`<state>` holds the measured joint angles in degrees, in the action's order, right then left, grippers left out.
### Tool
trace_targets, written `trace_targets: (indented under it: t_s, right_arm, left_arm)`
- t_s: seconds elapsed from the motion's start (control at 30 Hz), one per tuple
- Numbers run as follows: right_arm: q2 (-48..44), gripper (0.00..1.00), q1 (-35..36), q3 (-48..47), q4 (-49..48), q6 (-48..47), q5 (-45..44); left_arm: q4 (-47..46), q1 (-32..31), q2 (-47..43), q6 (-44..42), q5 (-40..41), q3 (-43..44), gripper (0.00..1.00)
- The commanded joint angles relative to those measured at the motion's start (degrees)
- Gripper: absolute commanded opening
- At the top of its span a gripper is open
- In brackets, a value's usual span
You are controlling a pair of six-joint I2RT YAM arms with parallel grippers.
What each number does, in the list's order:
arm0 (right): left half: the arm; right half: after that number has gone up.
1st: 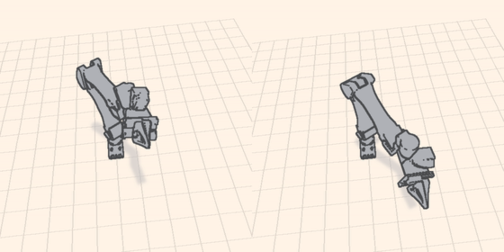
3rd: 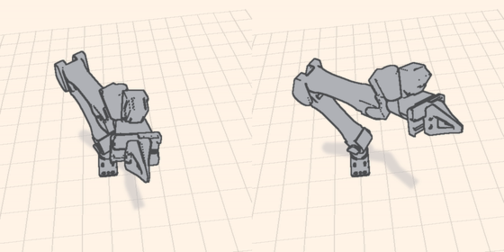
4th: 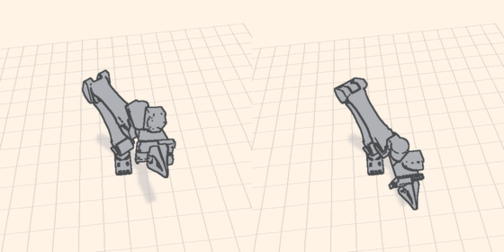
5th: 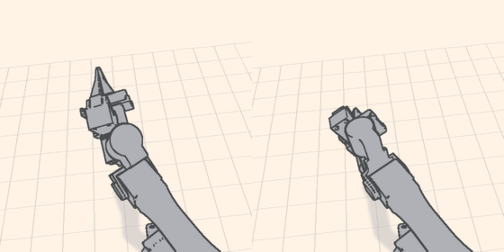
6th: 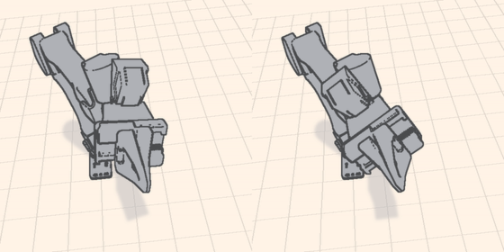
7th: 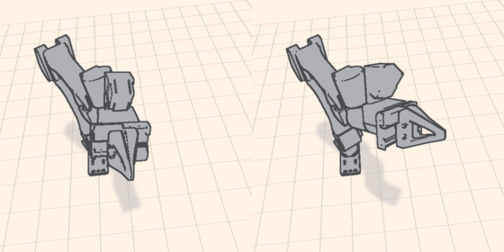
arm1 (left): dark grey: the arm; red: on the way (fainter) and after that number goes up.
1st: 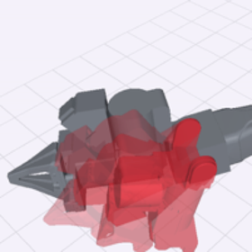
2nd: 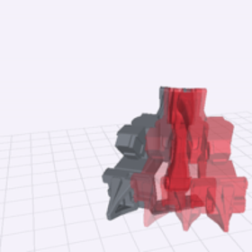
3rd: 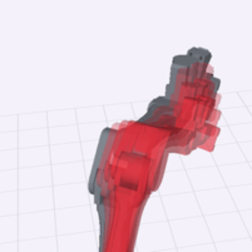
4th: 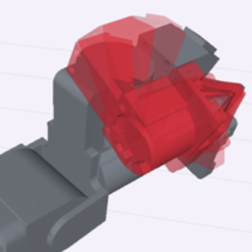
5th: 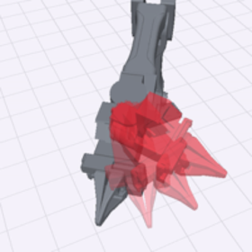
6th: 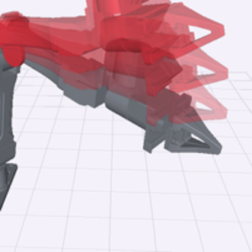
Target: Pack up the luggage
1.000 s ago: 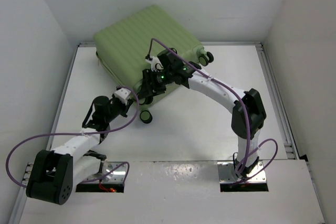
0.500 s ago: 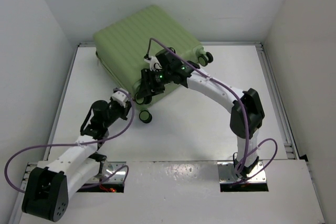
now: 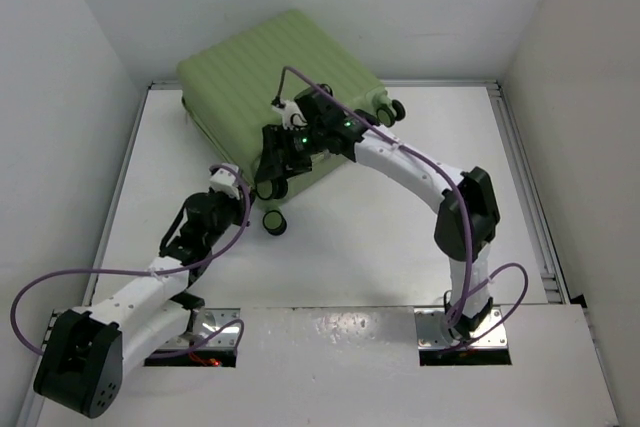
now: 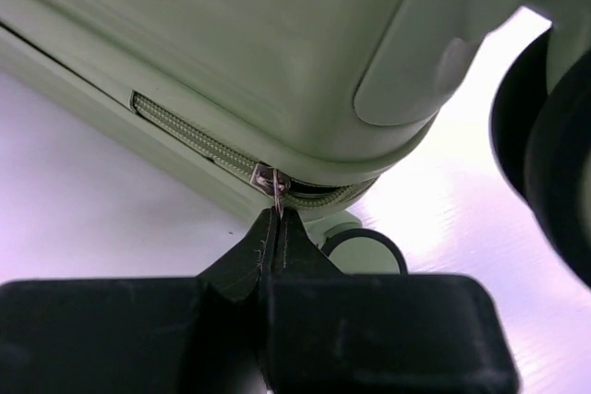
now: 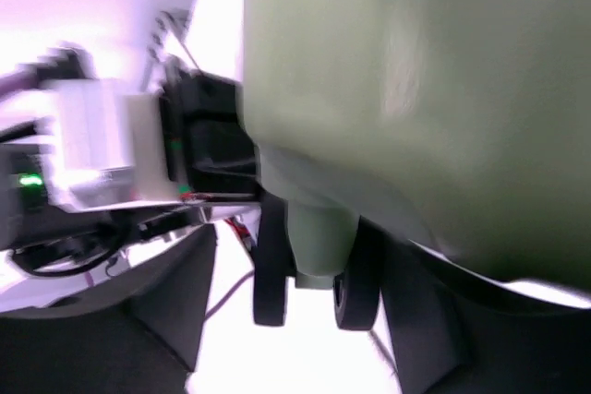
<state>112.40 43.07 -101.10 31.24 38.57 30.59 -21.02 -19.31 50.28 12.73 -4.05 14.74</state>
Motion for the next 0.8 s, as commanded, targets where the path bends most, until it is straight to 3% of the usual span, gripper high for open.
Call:
trace_targets:
  t_s: [0.0, 0.17, 0.2, 0.37, 0.47, 0.53, 0.6, 0.63, 0.67, 0.77]
  right_arm:
    - [-5.7, 0.7, -8.0, 1.2, -9.8, -1.5, 0.7]
    - [-14.0, 0.74, -19.3, 7.7, -7.2, -15.1, 0.7]
    - [-19.3, 0.74, -20.2, 9.4, -8.1, -19.5, -2.0]
    - [-32.9, 0.88, -31.0, 37.7, -25.3, -37.7, -4.3]
    - [-32.3, 0.9, -35.8, 42.7, -28.2, -50.7, 2.9]
    - [-27.2, 0.91, -38.2, 38.5, -21.5, -54.1, 6.4]
    - [-21.1, 0.93, -38.3, 24.6, -9.0, -59.3, 8.6]
    - [-17.3, 0.93, -38.1, 20.9, -1.7, -62.4, 8.1]
    - [-15.6, 0.94, -37.9, 11.1, 1.0, -64.8, 7.6]
    - [-9.7, 0.94, -36.8, 4.1, 7.2, -69.9, 1.8]
  left_arm:
    - [-9.2, -2.3, 1.1, 5.3, -6.8, 4.2, 0.0]
    - [-9.2, -0.6, 2.9, 5.8, -5.8, 6.2, 0.0]
    - [-9.2, -0.6, 2.9, 5.8, -5.8, 6.2, 0.0]
    - [-8.1, -0.1, 3.4, 5.8, -5.8, 6.8, 0.0]
    - [-6.8, 0.4, 3.9, 5.8, -5.8, 6.8, 0.0]
    - [-6.8, 0.4, 3.9, 5.2, -5.8, 7.3, 0.0]
    - [-6.1, 0.4, 3.9, 5.2, -5.8, 7.3, 0.0]
    - [-6.1, 0.4, 3.9, 5.2, -5.8, 7.3, 0.0]
    - [-6.1, 0.4, 3.9, 5.2, -5.8, 7.3, 0.0]
    - [-6.1, 0.4, 3.9, 5.2, -5.8, 7.3, 0.0]
